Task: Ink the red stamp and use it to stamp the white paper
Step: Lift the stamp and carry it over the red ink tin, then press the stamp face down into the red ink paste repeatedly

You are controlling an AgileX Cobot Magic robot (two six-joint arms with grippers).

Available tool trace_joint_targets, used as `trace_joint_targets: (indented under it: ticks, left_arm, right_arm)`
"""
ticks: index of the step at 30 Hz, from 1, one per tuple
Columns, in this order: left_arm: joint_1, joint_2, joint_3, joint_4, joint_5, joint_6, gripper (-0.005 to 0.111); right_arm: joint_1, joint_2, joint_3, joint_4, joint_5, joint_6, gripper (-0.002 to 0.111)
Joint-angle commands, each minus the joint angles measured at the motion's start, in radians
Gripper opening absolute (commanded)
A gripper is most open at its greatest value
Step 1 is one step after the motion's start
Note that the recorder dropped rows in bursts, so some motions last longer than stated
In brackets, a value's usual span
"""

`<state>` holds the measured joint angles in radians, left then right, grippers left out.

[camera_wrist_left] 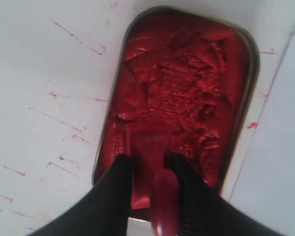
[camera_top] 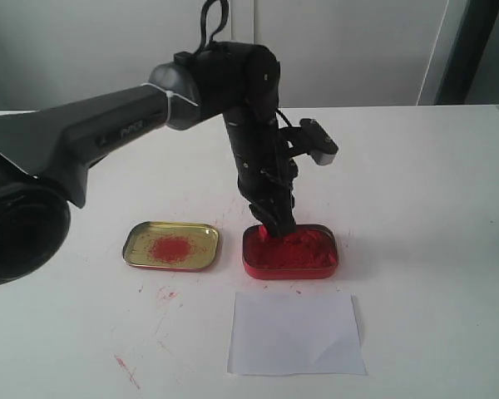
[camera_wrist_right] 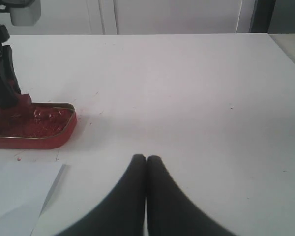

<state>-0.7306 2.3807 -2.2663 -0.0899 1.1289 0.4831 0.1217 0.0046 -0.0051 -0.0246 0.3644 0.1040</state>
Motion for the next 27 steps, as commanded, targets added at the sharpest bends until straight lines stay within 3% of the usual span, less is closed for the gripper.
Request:
trace_joint_targets:
  ticks: [1,27]
  left_arm:
    - [-0.013,0.031,-0.029,0.02,0.087,-0.02,0.0]
    - [-0.039,0.053,-0.038,0.007,0.092,-0.039,0.0]
  right_arm:
    - [-0.004,-0.005,0.005,-0.002,-0.014,0.006,0.0]
    - [-0.004,-0.005,0.005,-0.002,-0.014,0.006,0.0]
